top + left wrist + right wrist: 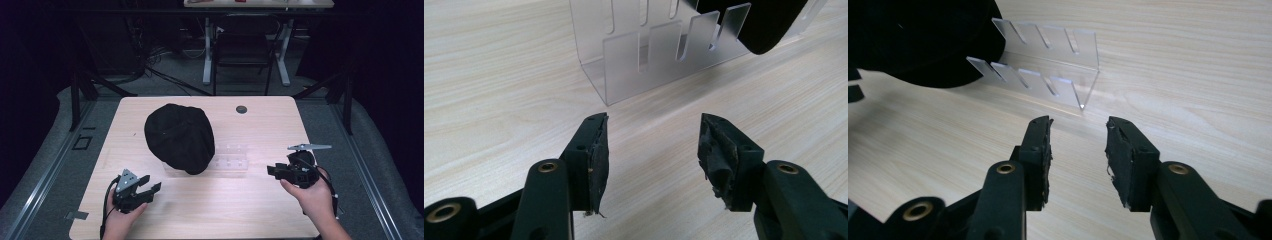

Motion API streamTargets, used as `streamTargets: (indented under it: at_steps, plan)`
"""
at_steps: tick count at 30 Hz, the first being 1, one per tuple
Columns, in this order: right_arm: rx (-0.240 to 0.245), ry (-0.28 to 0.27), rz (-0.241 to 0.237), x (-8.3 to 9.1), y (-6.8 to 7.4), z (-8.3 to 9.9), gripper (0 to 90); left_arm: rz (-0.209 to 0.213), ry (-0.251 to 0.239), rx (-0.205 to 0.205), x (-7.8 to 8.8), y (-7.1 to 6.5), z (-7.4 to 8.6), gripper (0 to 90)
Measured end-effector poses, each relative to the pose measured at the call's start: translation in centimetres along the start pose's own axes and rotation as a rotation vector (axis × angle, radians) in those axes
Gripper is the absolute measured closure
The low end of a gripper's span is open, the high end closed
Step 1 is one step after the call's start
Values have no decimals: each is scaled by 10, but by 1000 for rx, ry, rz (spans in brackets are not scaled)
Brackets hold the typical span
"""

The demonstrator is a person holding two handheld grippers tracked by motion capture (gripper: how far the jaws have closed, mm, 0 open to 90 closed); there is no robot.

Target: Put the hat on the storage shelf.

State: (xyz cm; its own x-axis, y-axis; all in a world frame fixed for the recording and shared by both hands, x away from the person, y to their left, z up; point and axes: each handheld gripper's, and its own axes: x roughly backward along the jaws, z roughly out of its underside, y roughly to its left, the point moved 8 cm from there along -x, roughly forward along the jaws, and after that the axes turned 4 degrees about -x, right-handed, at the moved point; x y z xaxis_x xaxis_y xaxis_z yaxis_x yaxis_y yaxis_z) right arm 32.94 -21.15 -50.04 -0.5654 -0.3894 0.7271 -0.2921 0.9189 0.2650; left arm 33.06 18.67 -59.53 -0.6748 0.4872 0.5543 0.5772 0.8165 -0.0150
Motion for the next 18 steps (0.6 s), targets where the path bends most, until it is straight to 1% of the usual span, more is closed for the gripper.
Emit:
streamTargets:
  at_steps: [1, 3, 4, 5, 7, 9, 11, 13, 15, 16, 18]
  plan:
    - [0, 0, 0, 0, 0, 0, 607, 0, 0, 0, 0, 0, 0, 460]
    - [18, -13, 17, -5, -4, 8, 598, -1, 3, -6, -1, -1, 1, 458]
    - [18, -13, 17, -5, -4, 8, 598, -1, 3, -6, -1, -1, 1, 457]
    - [17, -10, 25, -8, -6, 14, 605, -1, 7, -10, -1, -1, 2, 457]
    - [6, -10, 28, -11, -9, 19, 603, -1, 4, -7, -2, -1, 3, 455]
    - [21, -6, 42, -14, -11, 25, 598, 0, 6, -3, -2, 0, 3, 455]
    - [38, -18, 58, -18, -13, 28, 579, 0, 8, -2, -3, 0, 4, 454]
    - [38, -19, 49, -20, -13, 31, 566, 1, 11, 2, -3, 1, 5, 454]
    - [33, -18, 40, -26, -15, 38, 548, 1, 15, 3, -3, 1, 5, 454]
    - [22, -19, 39, -28, -16, 41, 541, 3, 13, 8, -2, 2, 5, 455]
    - [17, -29, 34, -33, -17, 45, 526, 1, 10, 10, -2, 3, 5, 454]
